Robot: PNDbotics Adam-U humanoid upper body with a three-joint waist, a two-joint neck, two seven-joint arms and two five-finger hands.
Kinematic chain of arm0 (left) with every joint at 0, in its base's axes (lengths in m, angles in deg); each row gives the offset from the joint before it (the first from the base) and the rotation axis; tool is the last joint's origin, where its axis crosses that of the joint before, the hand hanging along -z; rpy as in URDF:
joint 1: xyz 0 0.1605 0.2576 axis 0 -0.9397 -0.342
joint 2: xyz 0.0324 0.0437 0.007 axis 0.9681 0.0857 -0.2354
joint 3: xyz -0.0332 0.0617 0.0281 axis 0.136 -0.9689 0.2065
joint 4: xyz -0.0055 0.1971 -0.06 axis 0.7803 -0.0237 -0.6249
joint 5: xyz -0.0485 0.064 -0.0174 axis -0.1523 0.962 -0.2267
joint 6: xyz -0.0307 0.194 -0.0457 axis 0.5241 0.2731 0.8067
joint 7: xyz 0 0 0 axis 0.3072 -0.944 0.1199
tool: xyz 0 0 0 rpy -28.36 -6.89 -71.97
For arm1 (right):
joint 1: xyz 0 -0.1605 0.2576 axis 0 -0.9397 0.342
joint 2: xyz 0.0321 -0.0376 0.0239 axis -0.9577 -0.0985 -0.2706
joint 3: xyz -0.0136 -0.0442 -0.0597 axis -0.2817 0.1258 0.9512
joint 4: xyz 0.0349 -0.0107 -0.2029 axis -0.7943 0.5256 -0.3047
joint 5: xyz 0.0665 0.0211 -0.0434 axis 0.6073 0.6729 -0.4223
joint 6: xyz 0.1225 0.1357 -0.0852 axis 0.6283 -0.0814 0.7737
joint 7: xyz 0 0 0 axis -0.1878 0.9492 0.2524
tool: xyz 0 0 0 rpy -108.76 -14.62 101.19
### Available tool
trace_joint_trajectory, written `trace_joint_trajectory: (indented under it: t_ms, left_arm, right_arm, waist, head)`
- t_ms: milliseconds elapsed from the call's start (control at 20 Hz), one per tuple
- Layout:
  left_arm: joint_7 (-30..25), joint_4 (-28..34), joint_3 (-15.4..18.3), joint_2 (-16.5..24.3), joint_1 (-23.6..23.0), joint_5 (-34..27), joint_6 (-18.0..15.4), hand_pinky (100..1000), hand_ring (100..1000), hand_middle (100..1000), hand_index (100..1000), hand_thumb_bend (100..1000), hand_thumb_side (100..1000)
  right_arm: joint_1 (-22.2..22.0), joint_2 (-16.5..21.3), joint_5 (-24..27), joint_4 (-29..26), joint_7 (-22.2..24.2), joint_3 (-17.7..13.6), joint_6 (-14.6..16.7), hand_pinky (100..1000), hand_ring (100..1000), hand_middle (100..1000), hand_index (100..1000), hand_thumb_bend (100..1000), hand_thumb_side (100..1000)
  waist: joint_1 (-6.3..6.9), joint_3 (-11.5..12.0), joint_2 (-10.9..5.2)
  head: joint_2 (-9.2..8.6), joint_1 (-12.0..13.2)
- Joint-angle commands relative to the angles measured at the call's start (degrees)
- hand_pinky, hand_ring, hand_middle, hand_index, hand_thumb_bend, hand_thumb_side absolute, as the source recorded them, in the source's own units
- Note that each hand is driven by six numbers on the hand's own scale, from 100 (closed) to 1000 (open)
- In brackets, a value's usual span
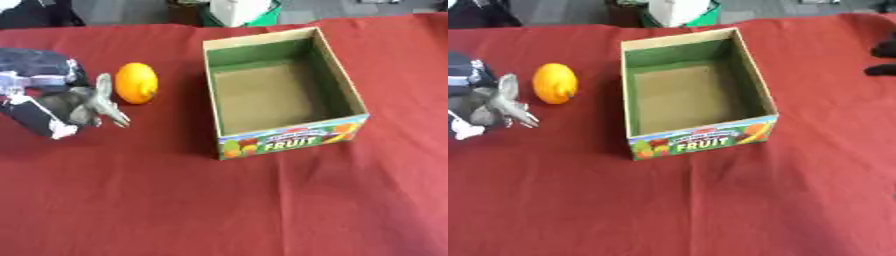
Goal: Pick up objects on the table and place them in the box.
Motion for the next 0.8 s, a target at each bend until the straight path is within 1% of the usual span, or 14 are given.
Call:
trace_joint_trajectory:
  t_ms: [50, 200, 450, 550, 800]
  left_arm:
    - [-1.4, 2.4, 1.6, 0.2, 2.9, 0.3, 0.5, 492, 459, 429, 415, 100, 274]
    - [-2.9, 3.0, 1.4, -1.8, 6.2, 0.7, 0.9, 494, 461, 432, 418, 100, 271]
    - [-4.2, 2.2, 0.9, -7.1, 12.6, 1.9, 0.9, 494, 461, 432, 418, 100, 279]
    - [-4.1, 1.3, 0.8, -9.1, 14.5, 2.6, 0.8, 492, 460, 430, 417, 100, 285]
    - [-2.3, -2.1, 0.9, -14.7, 18.8, 5.6, 0.4, 491, 459, 430, 416, 100, 291]
  right_arm:
    - [0.2, 1.2, 0.3, -1.1, 0.1, -0.6, 0.0, 590, 698, 626, 765, 100, 1000]
    - [0.3, 1.5, 0.4, -1.1, 0.2, -0.5, 0.0, 591, 699, 626, 765, 100, 1000]
    - [0.6, 2.1, 0.8, -1.1, 0.7, -0.1, 0.1, 591, 699, 626, 765, 100, 1000]
    - [0.8, 2.3, 0.9, -1.1, 0.8, 0.0, 0.2, 591, 699, 626, 765, 100, 1000]
    - [1.3, 2.4, 1.2, -1.1, 1.2, 0.3, 0.3, 590, 699, 626, 765, 100, 1000]
  waist:
    - [0.13, 0.0, -1.46]
    - [0.4, -0.2, -1.71]
    - [0.9, -0.8, -2.0]
    - [1.08, -1.2, -2.04]
    - [1.66, -3.1, -1.98]
  head:
    - [0.51, -0.3]
    - [0.83, -0.4]
    - [1.01, 0.1]
    - [1.04, 0.3]
    - [0.67, 0.9]
